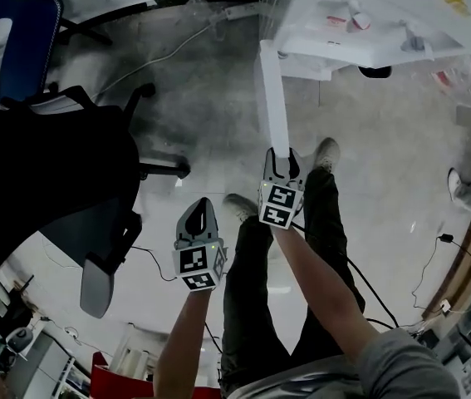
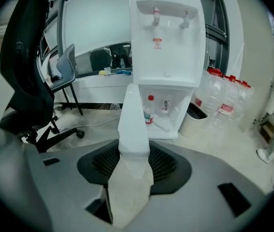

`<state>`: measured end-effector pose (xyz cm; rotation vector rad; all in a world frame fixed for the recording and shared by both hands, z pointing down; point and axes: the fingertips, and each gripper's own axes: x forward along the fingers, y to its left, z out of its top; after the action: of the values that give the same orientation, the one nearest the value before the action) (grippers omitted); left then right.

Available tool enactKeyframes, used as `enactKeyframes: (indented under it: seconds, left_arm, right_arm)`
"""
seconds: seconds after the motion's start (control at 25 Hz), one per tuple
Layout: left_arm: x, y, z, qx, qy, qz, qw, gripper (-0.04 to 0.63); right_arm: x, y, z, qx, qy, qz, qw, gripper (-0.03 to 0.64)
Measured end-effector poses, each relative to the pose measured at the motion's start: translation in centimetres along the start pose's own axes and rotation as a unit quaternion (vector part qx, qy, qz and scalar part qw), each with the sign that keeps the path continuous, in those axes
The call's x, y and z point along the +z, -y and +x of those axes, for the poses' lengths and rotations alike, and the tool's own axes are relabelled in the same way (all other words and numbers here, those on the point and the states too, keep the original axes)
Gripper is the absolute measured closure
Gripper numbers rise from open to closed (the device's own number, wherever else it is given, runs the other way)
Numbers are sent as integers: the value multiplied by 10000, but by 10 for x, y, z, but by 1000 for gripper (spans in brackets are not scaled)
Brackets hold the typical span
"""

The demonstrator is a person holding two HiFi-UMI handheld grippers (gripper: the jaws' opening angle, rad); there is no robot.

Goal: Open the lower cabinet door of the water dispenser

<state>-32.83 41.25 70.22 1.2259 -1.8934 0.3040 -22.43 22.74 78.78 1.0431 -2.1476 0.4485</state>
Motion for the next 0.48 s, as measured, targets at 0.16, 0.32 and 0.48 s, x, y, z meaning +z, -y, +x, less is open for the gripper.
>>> enactKeyframes:
  seconds: [0.16, 0.32, 0.48]
  left_arm:
    - [-1, -18, -10, 67, -9, -106, 9999, 586]
    - [2, -30, -20, 120, -24, -215, 9997, 586]
    - [8, -34, -30, 112, -26, -262, 9996, 586]
  right_arm:
    - [-4, -24, 2, -195, -233, 320, 9990, 430]
    - [-4, -43, 5, -397, -549, 602, 9959, 430]
    - [-5, -67, 10, -544, -894, 947, 9900, 430]
